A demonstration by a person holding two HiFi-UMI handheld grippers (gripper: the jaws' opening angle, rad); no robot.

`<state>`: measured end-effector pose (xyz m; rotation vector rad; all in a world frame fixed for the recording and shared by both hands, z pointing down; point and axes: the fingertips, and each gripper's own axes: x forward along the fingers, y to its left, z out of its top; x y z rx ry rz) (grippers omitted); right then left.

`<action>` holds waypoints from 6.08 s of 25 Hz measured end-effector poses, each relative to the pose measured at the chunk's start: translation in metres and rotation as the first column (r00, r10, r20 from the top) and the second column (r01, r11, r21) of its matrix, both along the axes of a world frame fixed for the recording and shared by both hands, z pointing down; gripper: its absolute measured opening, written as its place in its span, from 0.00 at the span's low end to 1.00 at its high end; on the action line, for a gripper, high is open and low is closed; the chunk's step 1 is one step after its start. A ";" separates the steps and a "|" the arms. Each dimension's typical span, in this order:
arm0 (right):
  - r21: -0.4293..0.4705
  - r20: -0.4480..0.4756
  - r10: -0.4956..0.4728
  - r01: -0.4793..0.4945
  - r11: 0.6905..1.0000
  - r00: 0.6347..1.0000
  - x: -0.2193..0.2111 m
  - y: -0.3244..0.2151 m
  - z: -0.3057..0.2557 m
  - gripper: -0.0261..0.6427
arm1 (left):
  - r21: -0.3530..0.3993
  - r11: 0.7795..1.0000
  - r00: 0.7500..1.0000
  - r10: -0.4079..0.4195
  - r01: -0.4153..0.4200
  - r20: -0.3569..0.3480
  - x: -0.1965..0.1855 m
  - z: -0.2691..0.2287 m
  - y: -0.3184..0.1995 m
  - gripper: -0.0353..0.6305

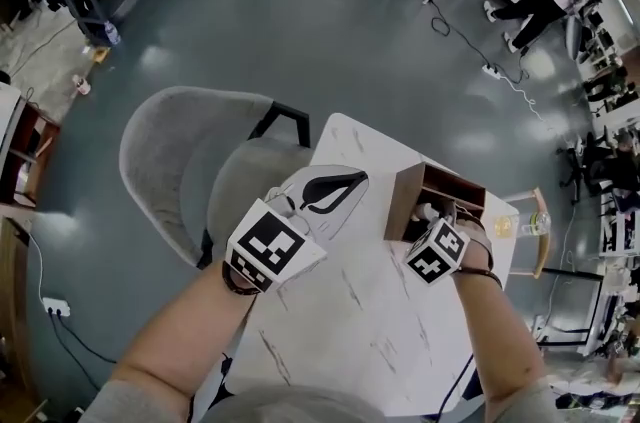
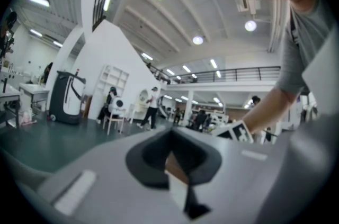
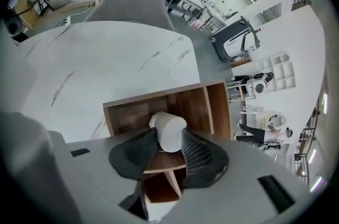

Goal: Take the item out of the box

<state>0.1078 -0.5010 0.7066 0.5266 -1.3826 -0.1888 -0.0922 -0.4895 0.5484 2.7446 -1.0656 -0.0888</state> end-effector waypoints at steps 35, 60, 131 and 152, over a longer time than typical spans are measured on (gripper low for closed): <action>0.343 0.528 0.082 -0.300 0.890 0.846 0.004 0.017 -0.321 0.26 | 0.226 0.973 0.999 0.039 -0.041 0.013 -0.015 -0.231 0.039 0.06; 0.528 0.783 -0.291 -0.341 0.778 0.549 0.162 0.133 -0.544 0.26 | 0.314 0.948 0.994 -0.013 0.047 -0.109 0.197 -0.408 0.150 0.06; -0.006 0.991 0.040 -0.253 0.968 0.129 0.059 0.287 -0.275 0.27 | -0.033 0.999 0.999 -0.017 0.015 -0.045 0.078 -0.131 0.287 0.06; 0.042 0.987 0.003 -0.271 0.962 0.163 0.064 0.289 -0.280 0.27 | -0.017 1.000 0.999 -0.017 0.016 -0.037 0.072 -0.140 0.291 0.06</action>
